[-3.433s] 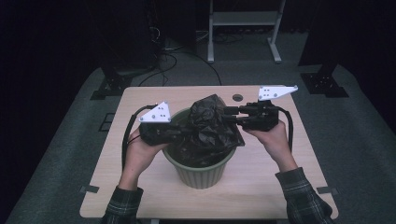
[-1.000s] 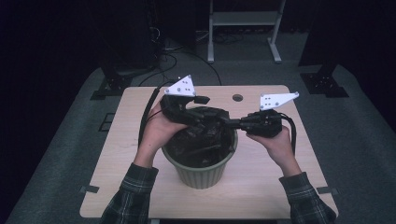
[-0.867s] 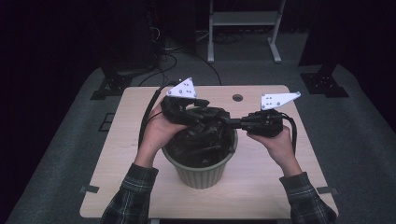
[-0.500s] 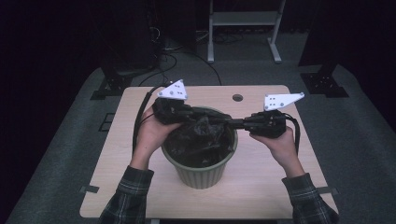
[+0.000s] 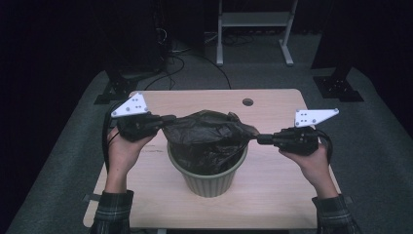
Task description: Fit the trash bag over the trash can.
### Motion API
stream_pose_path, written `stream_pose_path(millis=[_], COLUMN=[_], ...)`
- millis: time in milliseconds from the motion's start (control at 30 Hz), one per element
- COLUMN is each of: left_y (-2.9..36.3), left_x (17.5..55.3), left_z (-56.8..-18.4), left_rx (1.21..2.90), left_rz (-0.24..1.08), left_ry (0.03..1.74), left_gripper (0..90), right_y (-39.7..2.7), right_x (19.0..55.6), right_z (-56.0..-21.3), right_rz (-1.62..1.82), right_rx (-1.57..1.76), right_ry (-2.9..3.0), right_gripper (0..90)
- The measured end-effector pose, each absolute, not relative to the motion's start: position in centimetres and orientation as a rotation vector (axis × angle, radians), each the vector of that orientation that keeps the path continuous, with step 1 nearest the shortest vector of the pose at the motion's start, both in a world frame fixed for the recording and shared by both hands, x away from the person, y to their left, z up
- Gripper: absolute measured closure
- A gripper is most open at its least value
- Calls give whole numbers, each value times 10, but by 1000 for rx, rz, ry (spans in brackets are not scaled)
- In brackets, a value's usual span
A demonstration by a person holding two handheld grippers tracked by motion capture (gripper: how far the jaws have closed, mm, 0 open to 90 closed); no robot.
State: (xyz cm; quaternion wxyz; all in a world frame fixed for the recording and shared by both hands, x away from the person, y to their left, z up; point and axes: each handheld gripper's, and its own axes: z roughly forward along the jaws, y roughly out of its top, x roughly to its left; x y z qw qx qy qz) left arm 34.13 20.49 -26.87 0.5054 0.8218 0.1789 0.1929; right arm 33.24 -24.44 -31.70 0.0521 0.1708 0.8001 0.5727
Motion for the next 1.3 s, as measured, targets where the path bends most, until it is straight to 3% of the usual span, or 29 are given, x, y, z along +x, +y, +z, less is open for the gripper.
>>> stream_pose_path(millis=[367,733,833,1100,1300], left_y=[240,236,235,235,234], left_x=[309,303,304,304,304], left_z=[-298,-323,-321,-318,-319], left_rx=[1945,1968,1968,1967,1964], left_rz=[469,403,407,411,406], left_ry=[497,505,499,493,488], left_gripper=[896,895,895,893,892], right_y=[-244,-237,-245,-271,-252], right_x=[297,295,296,303,331], right_z=[-341,-371,-363,-313,-283], right_rz=[1634,1634,1681,1753,1748], right_rx=[494,511,521,564,611], right_ry=[2542,2614,2564,2335,2321], right_gripper=[900,882,779,651,574])
